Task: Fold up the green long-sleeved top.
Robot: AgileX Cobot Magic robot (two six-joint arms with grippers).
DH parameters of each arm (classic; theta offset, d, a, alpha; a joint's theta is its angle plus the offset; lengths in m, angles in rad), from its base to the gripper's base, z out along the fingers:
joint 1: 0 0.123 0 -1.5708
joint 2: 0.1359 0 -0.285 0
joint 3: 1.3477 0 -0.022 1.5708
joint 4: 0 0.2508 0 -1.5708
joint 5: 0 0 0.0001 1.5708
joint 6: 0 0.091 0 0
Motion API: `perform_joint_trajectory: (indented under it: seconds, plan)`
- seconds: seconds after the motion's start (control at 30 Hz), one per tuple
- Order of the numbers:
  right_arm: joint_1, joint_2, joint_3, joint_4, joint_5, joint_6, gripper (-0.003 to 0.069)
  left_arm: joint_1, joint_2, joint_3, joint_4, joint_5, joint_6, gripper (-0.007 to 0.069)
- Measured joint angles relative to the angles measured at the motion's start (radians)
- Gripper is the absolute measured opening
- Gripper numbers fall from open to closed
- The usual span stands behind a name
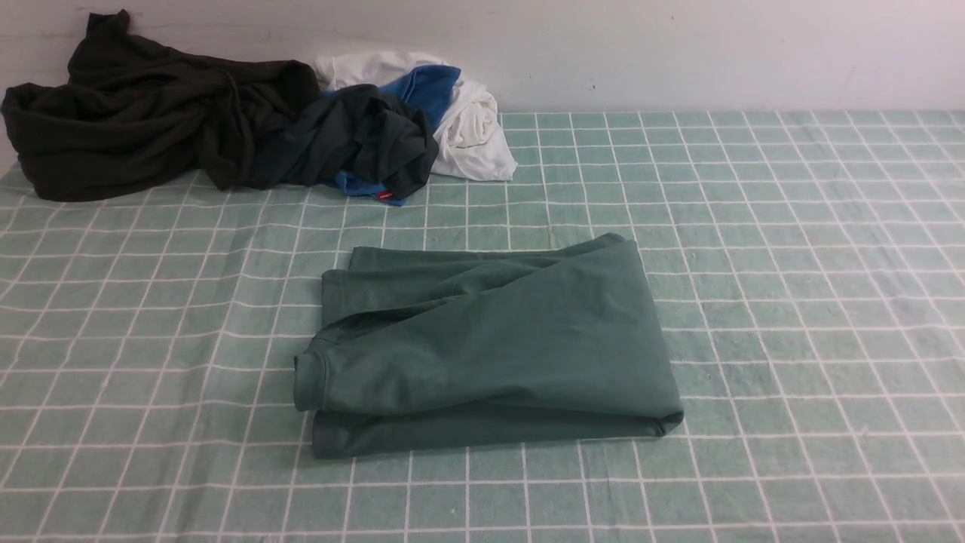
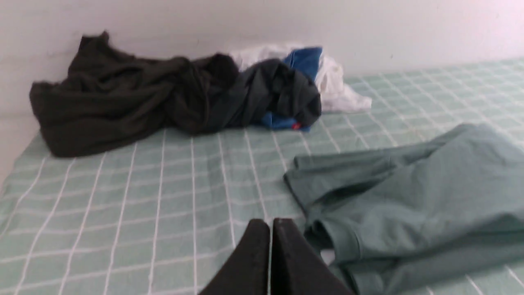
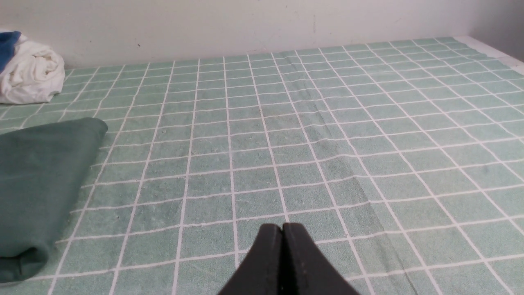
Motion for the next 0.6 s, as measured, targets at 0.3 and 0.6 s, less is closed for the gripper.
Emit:
perform_joint_trajectory:
  seconds: [0.3, 0.6]
  plan:
    - [0.000, 0.000, 0.000, 0.000, 0.002, 0.000, -0.0014, 0.199, -0.040, 0.291, -0.167, -0.180, 0.159, -0.0003]
    - [0.000, 0.000, 0.000, 0.000, 0.003, 0.000, -0.0014, 0.217, -0.040, 0.290, -0.204, -0.090, 0.191, -0.0003]
